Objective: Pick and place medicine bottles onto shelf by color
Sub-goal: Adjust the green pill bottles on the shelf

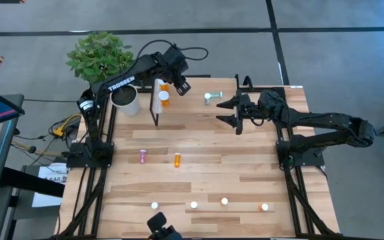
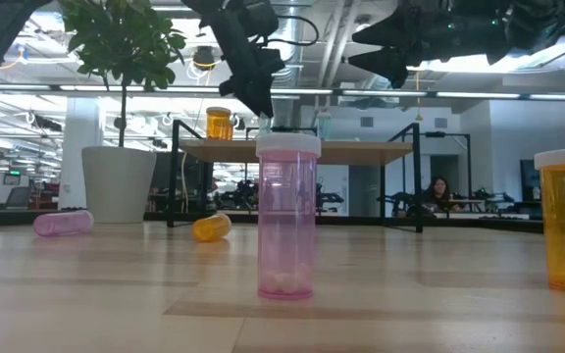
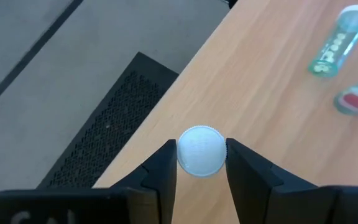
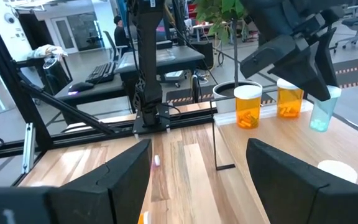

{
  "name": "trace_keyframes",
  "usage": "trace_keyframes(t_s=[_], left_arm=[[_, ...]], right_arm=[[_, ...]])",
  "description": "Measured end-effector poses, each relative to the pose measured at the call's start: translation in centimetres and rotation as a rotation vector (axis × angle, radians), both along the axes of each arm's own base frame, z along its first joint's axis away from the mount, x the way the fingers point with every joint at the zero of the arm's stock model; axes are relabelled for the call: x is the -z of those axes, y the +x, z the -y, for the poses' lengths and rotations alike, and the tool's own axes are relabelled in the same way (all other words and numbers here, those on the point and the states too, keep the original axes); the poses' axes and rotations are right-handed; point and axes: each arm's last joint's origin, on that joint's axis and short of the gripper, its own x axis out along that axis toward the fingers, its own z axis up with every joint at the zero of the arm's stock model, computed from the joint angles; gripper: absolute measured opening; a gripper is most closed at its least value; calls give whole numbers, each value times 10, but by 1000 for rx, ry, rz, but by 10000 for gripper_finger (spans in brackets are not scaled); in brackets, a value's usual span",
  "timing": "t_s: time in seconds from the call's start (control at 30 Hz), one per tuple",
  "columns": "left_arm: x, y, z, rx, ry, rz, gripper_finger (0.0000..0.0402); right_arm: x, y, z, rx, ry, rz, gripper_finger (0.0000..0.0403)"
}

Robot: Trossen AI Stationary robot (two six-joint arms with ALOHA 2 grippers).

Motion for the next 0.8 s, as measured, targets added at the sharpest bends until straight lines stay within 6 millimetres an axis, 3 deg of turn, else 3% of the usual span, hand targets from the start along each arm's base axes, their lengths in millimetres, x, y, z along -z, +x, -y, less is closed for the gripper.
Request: trace_keyframes(t_s=[0.17, 0.43, 0.8], left_arm=[[-2, 1, 11, 24, 34, 43, 104], [1, -18, 24, 14, 77, 148, 104], [18, -17, 14, 5, 71, 93, 104]], right_arm=[[0, 0, 0, -1, 0, -1, 286], [-1, 0, 0, 0, -7, 10, 286], [-2, 0, 0, -2, -8, 23, 286]])
